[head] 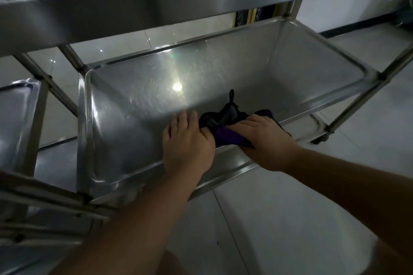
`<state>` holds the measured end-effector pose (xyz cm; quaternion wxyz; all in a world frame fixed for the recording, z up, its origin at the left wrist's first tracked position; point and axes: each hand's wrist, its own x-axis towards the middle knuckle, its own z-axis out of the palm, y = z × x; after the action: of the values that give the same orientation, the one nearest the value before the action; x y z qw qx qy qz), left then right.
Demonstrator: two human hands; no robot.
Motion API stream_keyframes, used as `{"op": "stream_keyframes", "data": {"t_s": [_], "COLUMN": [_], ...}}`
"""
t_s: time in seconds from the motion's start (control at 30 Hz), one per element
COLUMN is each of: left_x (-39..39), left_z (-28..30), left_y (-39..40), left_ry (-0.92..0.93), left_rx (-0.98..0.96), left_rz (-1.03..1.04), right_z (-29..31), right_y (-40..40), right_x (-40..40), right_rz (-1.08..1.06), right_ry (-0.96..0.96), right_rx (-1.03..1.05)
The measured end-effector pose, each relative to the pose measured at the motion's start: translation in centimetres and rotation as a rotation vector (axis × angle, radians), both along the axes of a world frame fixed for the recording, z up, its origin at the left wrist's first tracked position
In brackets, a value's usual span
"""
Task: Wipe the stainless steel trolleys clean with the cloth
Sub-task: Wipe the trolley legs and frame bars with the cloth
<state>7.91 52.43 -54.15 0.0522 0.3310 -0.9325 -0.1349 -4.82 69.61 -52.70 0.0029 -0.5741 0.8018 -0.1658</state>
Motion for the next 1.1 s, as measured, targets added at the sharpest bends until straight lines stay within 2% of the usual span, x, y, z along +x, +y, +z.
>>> {"op": "stream_keyframes", "data": {"t_s": [0.13, 0.33, 0.57, 0.7, 0.9, 0.97, 1.03, 1.1], "left_x": [0.2, 0.0, 0.6, 1.5, 4.4, 6.7, 9.4, 12.1], "left_z": [0.0, 0.2, 0.4, 1.1, -0.1, -1.2, -2.7, -4.5], "left_y": [-0.1, 0.7, 1.0, 1.6, 3.6, 4.9, 6.1, 7.0], "left_ry": [0.018, -0.007, 0.096, 0.166, 0.134, 0.183, 0.258, 0.266], "left_rx": [0.02, -0.138, -0.02, -0.031, -0.142, -0.201, -0.284, -0.325], "left_rz": [-0.007, 0.018, -0.023, -0.046, -0.097, -0.133, -0.172, -0.187], "right_z": [-0.4, -2.6, -3.7, -2.9, -3.2, -4.1, -5.4, -7.5], "right_y": [-0.4, 0.3, 0.8, 0.8, 2.9, 4.0, 4.8, 4.9], "right_x": [1.1, 0.3, -0.4, -1.5, -1.8, -1.0, -0.1, 0.5], "right_rz": [-0.033, 0.031, 0.125, 0.25, 0.421, 0.508, 0.557, 0.467], "right_ry": [0.048, 0.134, -0.016, 0.072, 0.249, 0.198, 0.017, -0.152], "right_rx": [-0.059, -0.206, -0.298, -0.284, -0.322, -0.277, -0.147, 0.04]}}
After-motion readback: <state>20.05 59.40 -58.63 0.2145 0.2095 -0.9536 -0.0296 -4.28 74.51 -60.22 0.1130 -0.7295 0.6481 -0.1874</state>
